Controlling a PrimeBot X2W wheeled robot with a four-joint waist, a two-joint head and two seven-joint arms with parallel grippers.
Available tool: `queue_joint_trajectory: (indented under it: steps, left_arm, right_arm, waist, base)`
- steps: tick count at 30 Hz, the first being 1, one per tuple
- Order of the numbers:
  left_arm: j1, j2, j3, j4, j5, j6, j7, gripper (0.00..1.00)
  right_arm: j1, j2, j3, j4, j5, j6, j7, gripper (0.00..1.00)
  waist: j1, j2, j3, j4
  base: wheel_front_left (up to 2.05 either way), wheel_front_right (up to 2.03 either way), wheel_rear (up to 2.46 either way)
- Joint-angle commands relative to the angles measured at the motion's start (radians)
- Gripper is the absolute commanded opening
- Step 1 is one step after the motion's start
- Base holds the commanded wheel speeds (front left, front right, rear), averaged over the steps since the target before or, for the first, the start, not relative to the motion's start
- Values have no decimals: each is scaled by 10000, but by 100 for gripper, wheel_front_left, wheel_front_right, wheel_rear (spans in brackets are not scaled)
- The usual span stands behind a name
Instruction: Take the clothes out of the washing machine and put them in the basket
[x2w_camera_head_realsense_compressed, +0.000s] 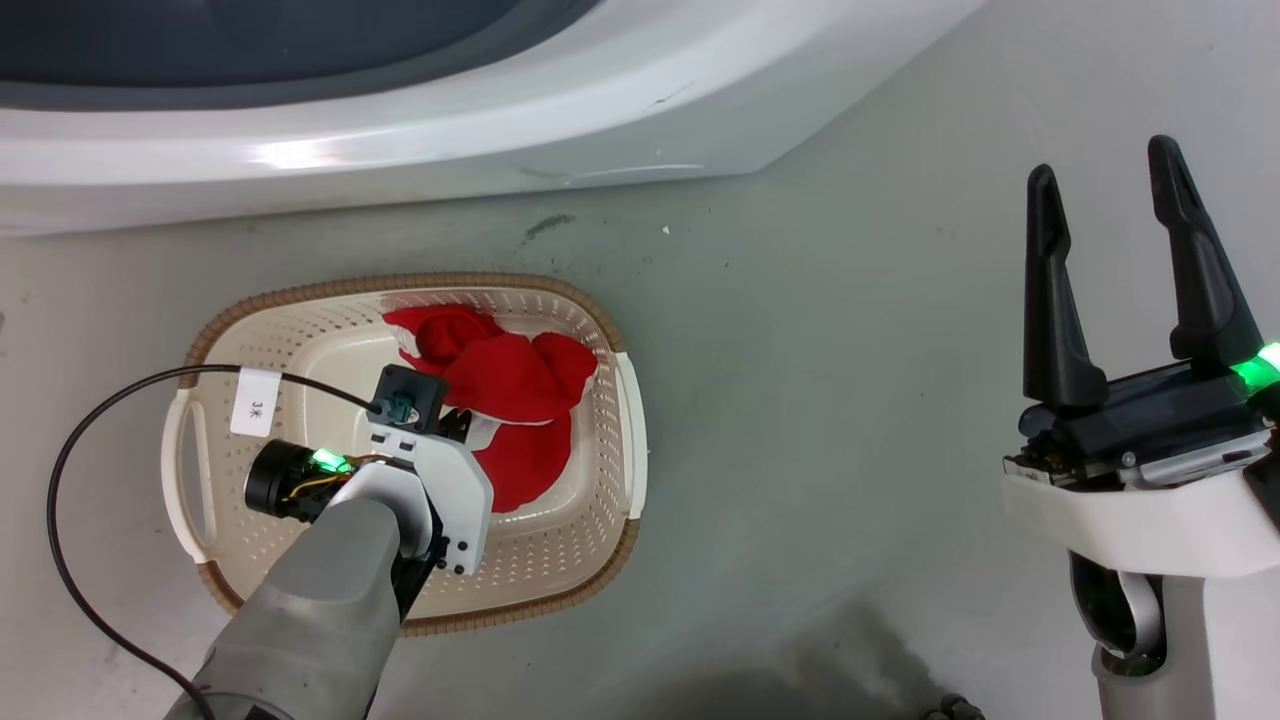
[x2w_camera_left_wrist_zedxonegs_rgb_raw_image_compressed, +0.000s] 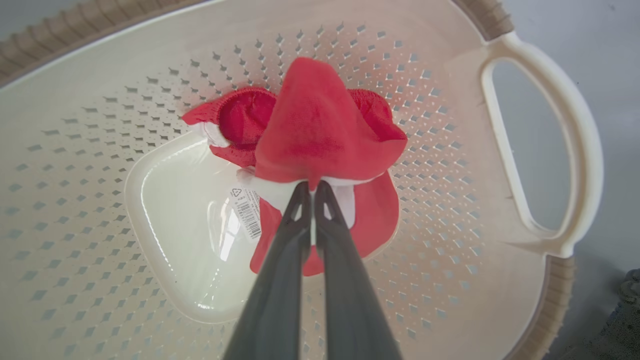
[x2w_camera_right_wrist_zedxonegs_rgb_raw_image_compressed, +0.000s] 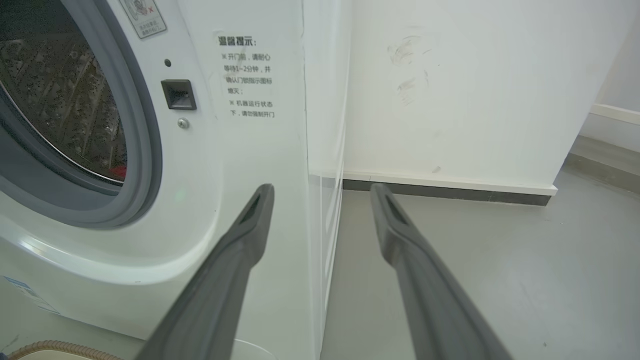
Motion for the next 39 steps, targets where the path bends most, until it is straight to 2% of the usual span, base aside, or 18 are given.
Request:
queue_joint_trajectory:
  steps: [1,7,8,9,15,22,29,34,39]
  left_arm:
    - [-169,-3,-2,107,-6,-32,86,0]
    - [-422,-65,-28,361,-56,117,192,0]
    - [-434,-83,-12,382,-95,146,190,12]
    - [-432,-127,12,403,-130,173,185,100]
    - [-68,-160,117,455,-302,213,-192,100]
    - [556,-183,462,51,-457,350,-653,100]
    - [1967,255,1805,-2918,189,1087,-652,100]
    - [3213,294,2870,-4761,1102,1525,-654,100]
    - [4193,135,3907,-6301,1985,1752,-653,100]
  right_arm:
    - [-207,25,-34,-43,36,-7,-20,100]
    - [-351,25,-100,-77,32,-7,-20,100]
    - [-374,25,-101,-64,25,-7,-20,100]
    - [-385,25,-103,-36,15,-8,-20,100]
    - [-273,23,-15,179,10,-8,-20,100]
    - [269,22,70,510,-79,-7,-20,100]
    - [899,22,112,765,-127,-7,-20,100]
    - [1353,22,145,909,-159,-7,-20,100]
    - [1753,20,182,1010,-223,-7,-20,100]
  waist:
    - [-2,0,289,-22]
    - [-2,0,562,-19]
    - [-2,0,565,-13]
    - [-2,0,549,-3]
    - [-2,0,-20,58]
    - [-2,0,-1329,211]
    - [-2,0,-2568,363]
    - [-2,0,-3383,450]
    - [-2,0,-4074,495]
  base:
    - [0,0,0]
    - [0,0,0]
    - [0,0,0]
    - [0,0,0]
    - [0,0,0]
    - [0,0,0]
    - [0,0,0]
    - [0,0,0]
    - [0,0,0]
